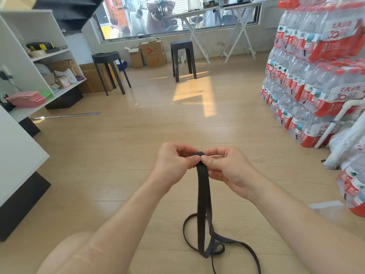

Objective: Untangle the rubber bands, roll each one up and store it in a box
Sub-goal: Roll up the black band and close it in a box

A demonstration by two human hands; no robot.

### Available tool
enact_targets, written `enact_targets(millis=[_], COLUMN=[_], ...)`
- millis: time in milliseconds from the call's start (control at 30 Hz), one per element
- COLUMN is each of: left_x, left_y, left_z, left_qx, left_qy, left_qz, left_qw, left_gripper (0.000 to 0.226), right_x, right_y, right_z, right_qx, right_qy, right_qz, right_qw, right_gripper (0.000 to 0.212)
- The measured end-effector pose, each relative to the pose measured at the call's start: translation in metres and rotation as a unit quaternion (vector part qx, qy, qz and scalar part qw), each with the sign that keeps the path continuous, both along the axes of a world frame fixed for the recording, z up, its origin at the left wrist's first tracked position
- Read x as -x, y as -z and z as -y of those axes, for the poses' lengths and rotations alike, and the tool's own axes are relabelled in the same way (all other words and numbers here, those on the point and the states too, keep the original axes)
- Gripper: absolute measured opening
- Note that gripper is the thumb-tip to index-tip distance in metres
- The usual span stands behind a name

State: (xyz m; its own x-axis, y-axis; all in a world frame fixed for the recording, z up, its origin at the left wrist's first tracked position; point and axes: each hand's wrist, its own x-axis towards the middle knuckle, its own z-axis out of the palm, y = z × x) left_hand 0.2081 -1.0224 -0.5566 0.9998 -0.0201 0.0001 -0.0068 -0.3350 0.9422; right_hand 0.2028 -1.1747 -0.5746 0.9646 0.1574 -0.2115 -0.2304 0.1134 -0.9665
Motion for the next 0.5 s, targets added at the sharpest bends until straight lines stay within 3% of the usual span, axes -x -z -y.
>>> enact_targets(millis=[100, 233, 333, 500], left_x=[-0.001, 0.004, 0.006, 0.004], left_y=[0.001, 0.002, 0.006, -0.004], left_z=[0.0, 0.004, 0.006, -0.003], left_qx=[-0.008, -0.061, -0.116, -0.078], left_qy=[-0.023, -0.014, -0.002, 0.12], left_qz=[0.034, 0.096, 0.154, 0.092], left_qw=[0.999, 0.993, 0.981, 0.985], left_gripper=[0.022, 0.021, 0.027, 0.038], right_x=[-0.002, -0.001, -0.002, -0.005], right_y=[0.001, -0.001, 0.0, -0.005], right_z=[0.005, 0.002, 0.003, 0.012], right_qx=[-0.076, -0.072, -0.059, 0.013], right_qy=[-0.043, -0.054, -0.031, -0.075], right_qz=[-0.051, -0.038, -0.006, 0.057], right_qw=[0.995, 0.995, 0.998, 0.995], right_gripper=[0.006, 0.045, 0.02, 0.031])
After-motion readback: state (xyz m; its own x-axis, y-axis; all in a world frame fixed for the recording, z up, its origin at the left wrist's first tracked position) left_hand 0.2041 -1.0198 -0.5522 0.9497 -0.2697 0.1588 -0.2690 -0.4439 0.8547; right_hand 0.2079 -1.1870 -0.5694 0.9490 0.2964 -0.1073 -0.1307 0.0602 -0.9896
